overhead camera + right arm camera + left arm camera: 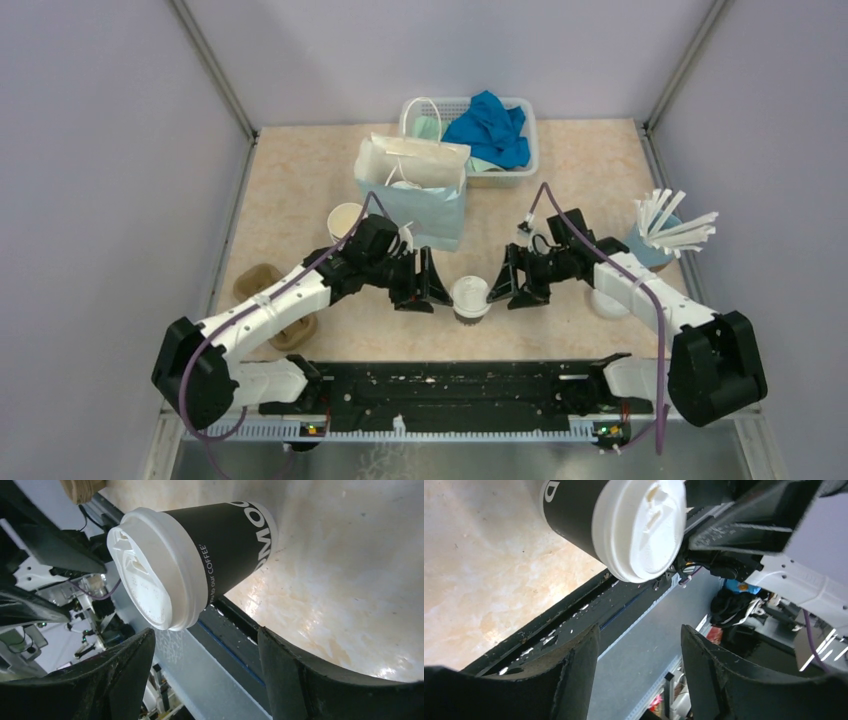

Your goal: Pack the takeout coffee

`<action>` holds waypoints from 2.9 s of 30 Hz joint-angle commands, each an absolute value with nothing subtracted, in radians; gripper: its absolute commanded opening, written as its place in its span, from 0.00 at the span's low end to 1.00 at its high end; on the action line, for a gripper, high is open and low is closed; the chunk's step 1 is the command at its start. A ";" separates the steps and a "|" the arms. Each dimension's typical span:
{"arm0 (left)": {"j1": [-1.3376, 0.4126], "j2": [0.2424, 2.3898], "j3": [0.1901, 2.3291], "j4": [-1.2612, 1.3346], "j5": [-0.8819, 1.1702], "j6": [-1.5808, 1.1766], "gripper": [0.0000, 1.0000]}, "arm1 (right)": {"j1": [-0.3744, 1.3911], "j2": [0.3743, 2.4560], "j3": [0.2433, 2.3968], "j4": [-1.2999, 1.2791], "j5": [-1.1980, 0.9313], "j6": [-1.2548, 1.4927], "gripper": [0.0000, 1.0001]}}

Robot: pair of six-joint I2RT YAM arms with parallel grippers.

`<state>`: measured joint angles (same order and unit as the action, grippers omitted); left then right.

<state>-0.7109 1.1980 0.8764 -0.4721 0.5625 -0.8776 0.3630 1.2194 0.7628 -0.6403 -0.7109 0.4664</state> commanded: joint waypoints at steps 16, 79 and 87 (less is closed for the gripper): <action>-0.762 1.341 0.744 -0.130 0.475 -0.998 0.59 | 0.290 1.274 0.620 -0.267 -0.990 0.488 0.64; -0.661 1.449 0.890 -0.218 0.520 -0.822 0.71 | 0.430 1.296 0.550 -0.067 -0.924 0.729 0.89; -0.663 1.450 0.841 -0.236 0.507 -0.827 0.63 | 0.321 1.404 0.452 0.022 -0.880 0.696 0.81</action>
